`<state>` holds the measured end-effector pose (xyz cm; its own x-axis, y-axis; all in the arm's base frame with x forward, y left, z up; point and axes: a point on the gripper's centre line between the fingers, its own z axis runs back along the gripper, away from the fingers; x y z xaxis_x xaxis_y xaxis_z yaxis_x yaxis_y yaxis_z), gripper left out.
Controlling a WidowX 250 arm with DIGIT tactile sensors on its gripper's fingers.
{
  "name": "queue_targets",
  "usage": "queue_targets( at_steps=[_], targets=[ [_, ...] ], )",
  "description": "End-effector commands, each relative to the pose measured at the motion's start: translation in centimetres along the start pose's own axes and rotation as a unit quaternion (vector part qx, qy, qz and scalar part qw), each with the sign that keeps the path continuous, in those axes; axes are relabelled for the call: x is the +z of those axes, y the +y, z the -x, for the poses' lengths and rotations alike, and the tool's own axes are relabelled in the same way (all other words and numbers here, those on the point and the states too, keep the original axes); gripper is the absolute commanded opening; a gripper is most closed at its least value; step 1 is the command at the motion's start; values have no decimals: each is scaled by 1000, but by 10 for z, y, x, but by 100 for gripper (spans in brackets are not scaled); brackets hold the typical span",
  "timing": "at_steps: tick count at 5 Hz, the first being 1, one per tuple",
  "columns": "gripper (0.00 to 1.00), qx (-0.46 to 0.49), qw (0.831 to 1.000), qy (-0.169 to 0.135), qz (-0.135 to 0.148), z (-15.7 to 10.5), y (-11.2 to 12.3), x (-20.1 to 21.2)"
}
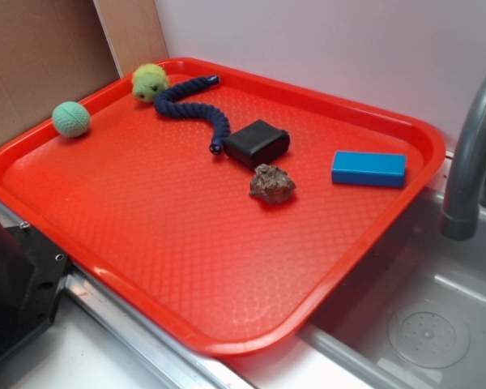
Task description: Grab the blue rope.
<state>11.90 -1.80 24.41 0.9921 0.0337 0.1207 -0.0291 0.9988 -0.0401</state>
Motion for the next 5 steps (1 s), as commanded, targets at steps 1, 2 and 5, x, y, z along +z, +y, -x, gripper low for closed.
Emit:
queue_targets(
  at_steps=[1,2,5],
  targets=[
    [100,0,1000,0,0,0,0,0],
    [100,102,991,-14,-80,-21,35,-52],
    [100,388,920,-40,28,-101,63,-115]
  ],
)
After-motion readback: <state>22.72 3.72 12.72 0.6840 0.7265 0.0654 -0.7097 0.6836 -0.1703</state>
